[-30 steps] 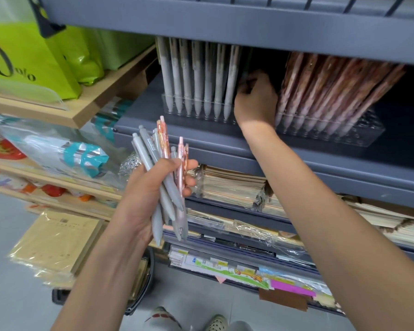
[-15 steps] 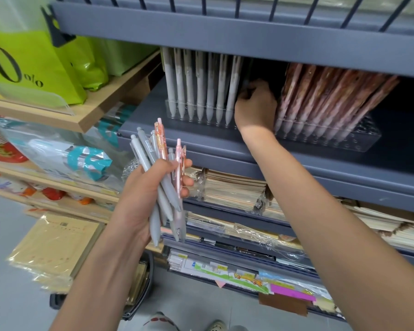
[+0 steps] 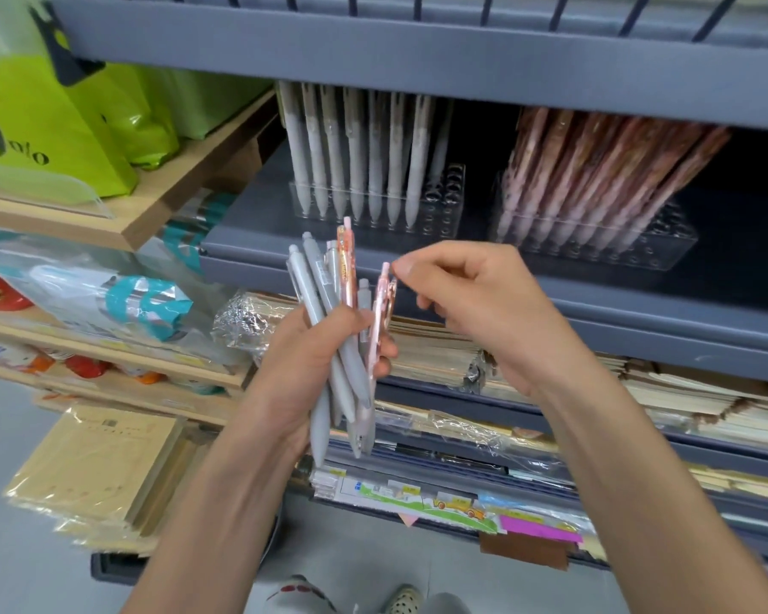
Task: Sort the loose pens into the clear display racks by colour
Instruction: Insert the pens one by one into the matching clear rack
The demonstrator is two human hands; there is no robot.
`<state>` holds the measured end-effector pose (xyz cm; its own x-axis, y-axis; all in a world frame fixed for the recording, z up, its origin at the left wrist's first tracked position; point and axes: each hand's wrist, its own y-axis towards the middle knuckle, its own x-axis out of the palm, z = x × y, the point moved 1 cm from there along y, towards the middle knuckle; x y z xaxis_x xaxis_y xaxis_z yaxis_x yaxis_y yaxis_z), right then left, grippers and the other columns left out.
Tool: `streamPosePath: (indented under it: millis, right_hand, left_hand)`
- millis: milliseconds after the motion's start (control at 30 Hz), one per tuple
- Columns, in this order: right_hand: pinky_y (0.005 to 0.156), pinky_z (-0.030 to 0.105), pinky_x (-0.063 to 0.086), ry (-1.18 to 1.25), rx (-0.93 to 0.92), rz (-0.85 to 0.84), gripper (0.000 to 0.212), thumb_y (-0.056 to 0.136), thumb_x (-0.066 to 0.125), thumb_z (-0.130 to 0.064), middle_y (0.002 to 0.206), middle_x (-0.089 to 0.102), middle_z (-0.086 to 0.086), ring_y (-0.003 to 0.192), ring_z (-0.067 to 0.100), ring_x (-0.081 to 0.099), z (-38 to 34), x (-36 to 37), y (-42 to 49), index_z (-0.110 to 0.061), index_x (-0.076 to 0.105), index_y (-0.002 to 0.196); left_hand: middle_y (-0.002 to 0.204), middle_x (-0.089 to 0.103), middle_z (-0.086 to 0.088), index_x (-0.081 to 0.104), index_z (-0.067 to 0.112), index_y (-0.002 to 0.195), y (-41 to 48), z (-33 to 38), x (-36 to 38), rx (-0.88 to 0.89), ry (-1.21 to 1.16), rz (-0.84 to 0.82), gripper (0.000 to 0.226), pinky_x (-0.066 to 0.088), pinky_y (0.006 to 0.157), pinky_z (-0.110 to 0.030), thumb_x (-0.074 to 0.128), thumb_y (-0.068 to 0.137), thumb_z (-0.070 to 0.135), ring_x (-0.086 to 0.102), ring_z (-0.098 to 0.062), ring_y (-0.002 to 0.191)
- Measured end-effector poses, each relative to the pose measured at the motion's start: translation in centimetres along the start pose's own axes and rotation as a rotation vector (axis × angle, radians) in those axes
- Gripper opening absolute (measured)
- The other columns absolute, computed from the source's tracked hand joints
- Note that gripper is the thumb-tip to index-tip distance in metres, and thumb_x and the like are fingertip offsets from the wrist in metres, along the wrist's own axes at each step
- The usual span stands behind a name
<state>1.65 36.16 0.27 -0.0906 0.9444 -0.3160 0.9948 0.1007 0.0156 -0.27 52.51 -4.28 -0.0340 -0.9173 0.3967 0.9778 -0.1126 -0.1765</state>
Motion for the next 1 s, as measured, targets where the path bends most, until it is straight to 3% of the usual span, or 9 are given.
streamPosePath:
  millis: [167,267,400,533,633,700,867,933,1000]
  right_hand:
    - [0.051,0.012,0.036,0.038,-0.012,-0.009,0.014,0.084,0.075,-0.028,0.065,0.058,-0.003,0.054,0.000,0.046,0.9,-2.2,-1.1,-0.015,0.077,0.081]
    - [0.041,0.019,0.035,0.215,-0.039,0.163,0.012,0.088,0.070,-0.026,0.062,0.061,-0.006,0.045,0.006,0.048,1.2,-4.3,-1.7,-0.016,0.072,0.081]
    - [0.039,0.027,0.041,0.399,-0.037,0.396,0.015,0.093,0.064,-0.023,0.063,0.062,0.001,0.044,0.019,0.054,2.0,-6.5,-2.9,-0.012,0.061,0.085]
    - [0.043,0.030,0.049,0.330,-0.049,0.298,0.010,0.094,0.063,-0.017,0.067,0.063,0.007,0.048,0.023,0.060,2.8,-6.8,-4.2,-0.007,0.062,0.091]
    - [0.055,0.032,0.056,0.280,-0.083,0.171,0.009,0.091,0.065,-0.009,0.076,0.068,0.007,0.057,0.023,0.066,3.4,-7.8,-5.2,-0.006,0.067,0.100]
    - [0.061,0.030,0.058,0.299,-0.120,0.189,0.010,0.092,0.064,-0.008,0.081,0.071,0.008,0.065,0.026,0.070,3.5,-9.1,-5.6,-0.005,0.066,0.101]
    - [0.067,0.029,0.059,0.374,-0.229,0.683,0.005,0.096,0.055,-0.009,0.085,0.073,0.010,0.076,0.029,0.074,4.1,-14.5,-5.0,-0.011,0.060,0.098]
    - [0.069,0.034,0.060,0.357,-0.276,0.855,0.011,0.093,0.051,-0.004,0.088,0.070,0.010,0.076,0.030,0.073,4.6,-16.6,-4.0,-0.011,0.057,0.099]
    - [0.070,0.038,0.060,0.320,-0.308,0.922,0.015,0.091,0.048,-0.001,0.088,0.068,0.012,0.075,0.032,0.072,5.0,-18.2,-2.6,-0.006,0.055,0.103]
  left_hand:
    - [0.076,0.074,-0.016,0.061,0.000,0.103,0.3,-0.5,2.8,0.002,0.018,-0.059,0.013,0.058,0.057,-0.028,0.061,0.091,0.000,0.075,-0.028,0.068]
    - [0.082,0.076,-0.020,0.055,-0.003,0.108,0.5,-0.9,4.3,-0.040,-0.025,-0.082,0.017,0.060,0.061,-0.030,0.060,0.091,-0.003,0.076,-0.034,0.077]
    - [0.069,0.069,-0.013,0.058,0.005,0.104,0.6,-2.0,5.6,-0.079,0.109,-0.124,0.012,0.056,0.058,-0.027,0.061,0.093,0.004,0.068,-0.022,0.062]
    - [0.062,0.060,-0.009,0.060,0.009,0.091,1.0,-2.9,7.1,-0.067,0.179,-0.138,0.006,0.051,0.055,-0.027,0.060,0.094,0.003,0.058,-0.020,0.057]
    - [0.062,0.061,-0.008,0.061,0.009,0.090,1.2,-3.0,7.8,-0.049,0.189,-0.140,0.006,0.052,0.055,-0.029,0.061,0.093,0.003,0.059,-0.020,0.057]
    - [0.062,0.062,-0.009,0.061,0.007,0.094,1.2,-2.9,8.2,-0.048,0.154,-0.126,0.004,0.053,0.054,-0.028,0.062,0.091,0.003,0.061,-0.020,0.056]
    - [0.064,0.068,-0.013,0.066,0.003,0.098,1.4,-2.6,8.5,-0.078,0.136,-0.071,0.012,0.054,0.052,-0.025,0.066,0.089,0.011,0.066,-0.020,0.056]
    - [0.066,0.070,-0.014,0.072,0.007,0.088,1.5,-2.5,8.4,-0.074,0.145,-0.062,0.008,0.055,0.053,-0.027,0.066,0.090,0.012,0.066,-0.022,0.058]
    - [0.070,0.072,-0.013,0.077,0.017,0.074,1.5,-2.5,8.4,-0.070,0.170,-0.067,0.019,0.056,0.056,-0.028,0.067,0.091,0.015,0.067,-0.023,0.061]
